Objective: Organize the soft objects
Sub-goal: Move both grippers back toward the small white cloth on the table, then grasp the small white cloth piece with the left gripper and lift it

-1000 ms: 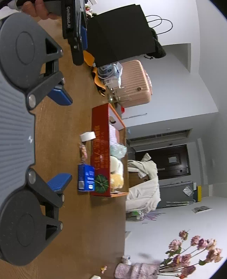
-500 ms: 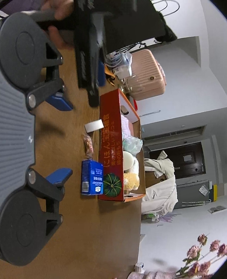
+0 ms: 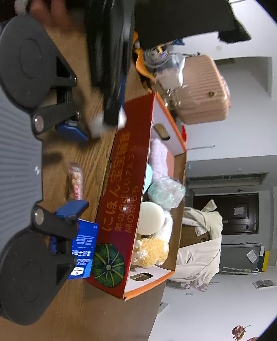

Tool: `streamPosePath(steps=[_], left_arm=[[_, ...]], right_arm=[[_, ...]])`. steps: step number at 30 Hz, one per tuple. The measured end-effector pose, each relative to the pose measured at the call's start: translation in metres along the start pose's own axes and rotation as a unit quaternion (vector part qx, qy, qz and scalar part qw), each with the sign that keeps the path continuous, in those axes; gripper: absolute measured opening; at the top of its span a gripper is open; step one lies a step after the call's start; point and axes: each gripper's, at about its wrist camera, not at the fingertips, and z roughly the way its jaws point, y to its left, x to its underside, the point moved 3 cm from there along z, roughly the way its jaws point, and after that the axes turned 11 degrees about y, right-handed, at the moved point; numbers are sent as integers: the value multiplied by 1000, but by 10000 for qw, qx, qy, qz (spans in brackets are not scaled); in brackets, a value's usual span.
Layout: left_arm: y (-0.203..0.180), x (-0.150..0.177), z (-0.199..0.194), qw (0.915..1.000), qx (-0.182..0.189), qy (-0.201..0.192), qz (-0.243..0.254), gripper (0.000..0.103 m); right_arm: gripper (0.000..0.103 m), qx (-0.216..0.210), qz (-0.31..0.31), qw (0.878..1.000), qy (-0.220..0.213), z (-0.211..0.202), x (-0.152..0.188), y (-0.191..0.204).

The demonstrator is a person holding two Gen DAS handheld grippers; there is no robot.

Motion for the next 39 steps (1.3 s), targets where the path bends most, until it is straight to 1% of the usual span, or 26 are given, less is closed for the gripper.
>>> streamPosePath(steps=[4,5,7,10,15,19,26,30,33,35,39], left_arm=[[13,5,-24,9993,-234,-191,-224,21],[15,5,-27,9992,-249,-197,-260,21],[16,8,-33,9988,-309,-203,-315,22],[14,12,-39,9984,-406,-197,-340,22],[1,25,-61,9986,-381,-263,-269,22],[-11,34,-78,9986,-357,-317,-229,22],[-40,42,-105,9985,-249,-486,-44,22],[-56,42,-113,9983,-199,-551,41,22],[-64,39,-113,9983,-156,-552,98,22],[-67,31,-108,9983,-138,-552,144,22],[-66,3,-96,9973,-191,-667,240,22]], right_arm=[[54,258,28,9995,180,18,0,-2],[49,283,31,9994,194,20,0,-2],[44,267,39,9995,165,20,0,-2],[42,195,42,9997,147,15,2,2],[42,-26,138,9999,-58,-15,16,11],[42,-203,321,9991,-207,-46,35,15],[42,-244,385,9976,-530,-98,58,14],[42,-252,444,9965,-655,-114,65,9],[42,-237,509,9958,-725,-119,67,2],[42,-247,509,9954,-774,-121,64,-3],[42,-168,394,9943,-976,-122,38,-19]])
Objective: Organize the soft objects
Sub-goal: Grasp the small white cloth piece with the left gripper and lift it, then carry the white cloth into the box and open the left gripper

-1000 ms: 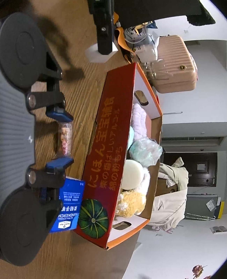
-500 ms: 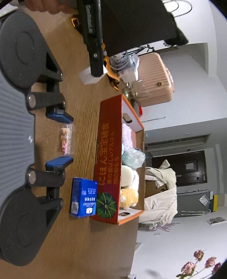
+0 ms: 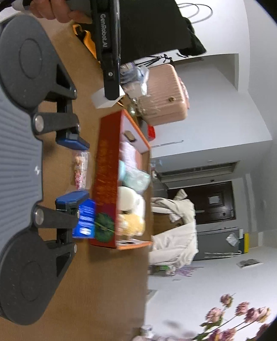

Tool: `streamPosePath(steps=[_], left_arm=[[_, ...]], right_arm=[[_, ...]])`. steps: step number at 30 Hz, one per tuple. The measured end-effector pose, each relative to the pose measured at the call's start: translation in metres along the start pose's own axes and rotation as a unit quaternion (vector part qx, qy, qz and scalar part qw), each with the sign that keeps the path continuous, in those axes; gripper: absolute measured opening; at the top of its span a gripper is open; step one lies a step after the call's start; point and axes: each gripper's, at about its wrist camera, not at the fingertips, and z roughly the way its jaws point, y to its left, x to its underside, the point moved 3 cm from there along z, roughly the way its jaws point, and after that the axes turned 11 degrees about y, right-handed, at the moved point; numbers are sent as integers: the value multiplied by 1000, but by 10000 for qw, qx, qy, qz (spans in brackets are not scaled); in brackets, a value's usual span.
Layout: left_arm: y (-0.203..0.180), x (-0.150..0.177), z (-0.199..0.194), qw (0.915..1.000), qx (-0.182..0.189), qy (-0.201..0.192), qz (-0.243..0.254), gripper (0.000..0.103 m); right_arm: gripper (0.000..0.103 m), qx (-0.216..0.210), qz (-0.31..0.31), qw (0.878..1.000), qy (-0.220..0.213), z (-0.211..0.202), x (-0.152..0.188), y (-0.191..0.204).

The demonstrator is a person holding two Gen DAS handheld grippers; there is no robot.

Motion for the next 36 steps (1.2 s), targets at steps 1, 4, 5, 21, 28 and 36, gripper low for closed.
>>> streamPosePath(steps=[1,4,5,21,28,36], left_arm=[[2,-10,8,10000,37,0,0,22],[5,-40,38,9998,197,93,18,22],[5,-49,49,9996,249,117,5,22],[-8,-106,225,9934,455,1044,124,37],[5,-104,209,9948,342,959,83,47],[15,-96,112,9987,49,454,216,57]], right_arm=[[42,1,-17,10000,-46,3,-9,-5],[42,36,-34,10000,-73,23,-37,-22],[42,48,-25,10000,-40,32,-45,-27],[55,212,101,9973,695,176,-86,-68],[62,212,-12,9981,570,137,-84,-66],[65,570,213,9981,-30,35,-74,-82]])
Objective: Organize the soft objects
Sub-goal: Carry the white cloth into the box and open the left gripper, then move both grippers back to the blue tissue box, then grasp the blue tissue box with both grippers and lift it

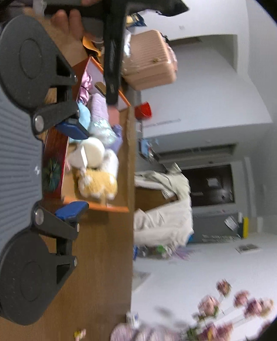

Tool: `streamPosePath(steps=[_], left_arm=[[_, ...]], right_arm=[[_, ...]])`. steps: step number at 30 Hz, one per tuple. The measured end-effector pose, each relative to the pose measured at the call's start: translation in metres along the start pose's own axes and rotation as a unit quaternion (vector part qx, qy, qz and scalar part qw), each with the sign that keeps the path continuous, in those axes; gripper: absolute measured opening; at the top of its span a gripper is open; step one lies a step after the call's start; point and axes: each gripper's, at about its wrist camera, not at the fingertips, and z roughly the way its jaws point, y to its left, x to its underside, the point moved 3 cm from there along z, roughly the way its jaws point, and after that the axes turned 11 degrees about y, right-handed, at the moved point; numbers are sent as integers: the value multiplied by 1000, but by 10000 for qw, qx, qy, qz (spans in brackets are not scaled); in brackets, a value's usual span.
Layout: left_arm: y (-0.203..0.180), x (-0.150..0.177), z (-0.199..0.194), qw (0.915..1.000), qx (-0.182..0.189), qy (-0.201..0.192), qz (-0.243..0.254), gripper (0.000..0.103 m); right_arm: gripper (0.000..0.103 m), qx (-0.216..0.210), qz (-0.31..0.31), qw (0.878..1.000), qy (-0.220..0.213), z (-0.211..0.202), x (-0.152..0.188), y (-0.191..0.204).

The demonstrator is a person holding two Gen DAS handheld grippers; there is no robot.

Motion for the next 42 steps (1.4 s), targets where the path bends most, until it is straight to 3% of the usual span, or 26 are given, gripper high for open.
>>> streamPosePath(steps=[4,11,17,22,27,32,35,39,42], left_arm=[[-3,23,-54,9994,-142,-292,91,65],[-16,91,-119,9984,-382,-427,32,72],[-29,147,-144,9990,-194,-274,-281,74],[-35,168,-149,9990,-215,-151,-366,74],[-41,166,-138,9992,-188,-75,-336,74],[-57,148,-99,9998,88,2,-175,73],[-62,133,-61,9988,336,184,-289,64],[-63,115,-9,9961,627,406,-465,49],[-60,102,25,9935,790,518,-635,44]], right_arm=[[69,171,73,9997,-155,-42,16,-5],[70,-134,329,9993,-121,-78,62,9],[70,-368,453,9983,56,-90,100,26],[70,-448,552,9974,136,-95,119,33],[70,-477,637,9967,164,-94,128,30],[70,-512,757,9956,185,-74,122,16],[68,-570,896,9940,248,-51,114,4],[57,-669,1120,9906,423,-9,103,-13],[49,-850,1292,9866,521,24,92,-23]])
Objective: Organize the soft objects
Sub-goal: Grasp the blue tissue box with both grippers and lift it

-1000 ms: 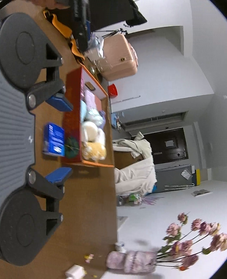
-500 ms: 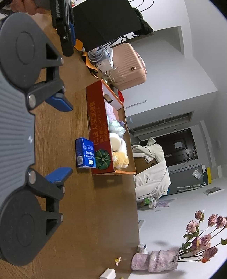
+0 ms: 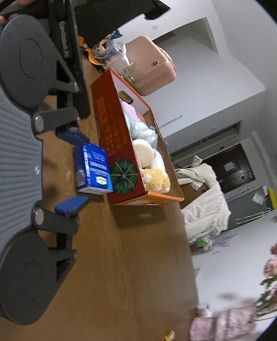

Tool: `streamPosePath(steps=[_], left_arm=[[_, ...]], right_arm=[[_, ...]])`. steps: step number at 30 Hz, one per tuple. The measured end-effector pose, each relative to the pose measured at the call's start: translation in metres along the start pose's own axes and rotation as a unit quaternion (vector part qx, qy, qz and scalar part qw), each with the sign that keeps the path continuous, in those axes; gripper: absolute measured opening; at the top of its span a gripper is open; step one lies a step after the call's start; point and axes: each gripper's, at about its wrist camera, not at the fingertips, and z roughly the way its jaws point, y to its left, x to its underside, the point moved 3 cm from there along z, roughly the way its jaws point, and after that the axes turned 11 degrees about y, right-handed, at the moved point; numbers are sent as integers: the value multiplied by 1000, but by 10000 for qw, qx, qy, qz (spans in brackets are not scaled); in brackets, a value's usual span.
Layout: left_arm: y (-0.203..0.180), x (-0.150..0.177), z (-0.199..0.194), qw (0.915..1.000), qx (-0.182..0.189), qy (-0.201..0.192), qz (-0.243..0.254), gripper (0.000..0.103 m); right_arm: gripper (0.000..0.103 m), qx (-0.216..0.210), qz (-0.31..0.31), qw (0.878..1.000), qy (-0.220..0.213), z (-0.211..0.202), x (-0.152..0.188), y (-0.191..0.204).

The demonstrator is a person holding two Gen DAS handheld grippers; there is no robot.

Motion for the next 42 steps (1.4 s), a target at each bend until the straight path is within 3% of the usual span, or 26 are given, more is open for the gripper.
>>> streamPosePath(steps=[5,9,23,28,34,42], left_arm=[[13,-12,37,9992,276,195,-191,33],[22,-7,51,9976,471,322,-384,27],[26,-8,44,9964,579,299,-547,25],[11,4,-1,9971,621,142,-413,25],[-1,42,-61,9968,642,-19,-477,25],[-9,59,-106,9966,618,-332,-422,25]], right_arm=[[39,-266,285,9992,65,34,-18,-12],[21,-307,423,9985,134,48,-19,-19],[18,-396,518,9978,95,45,-15,-22],[18,-425,430,9981,-76,7,3,1],[18,-555,353,9977,-173,-39,37,33],[18,-583,98,9978,-307,-74,53,61]])
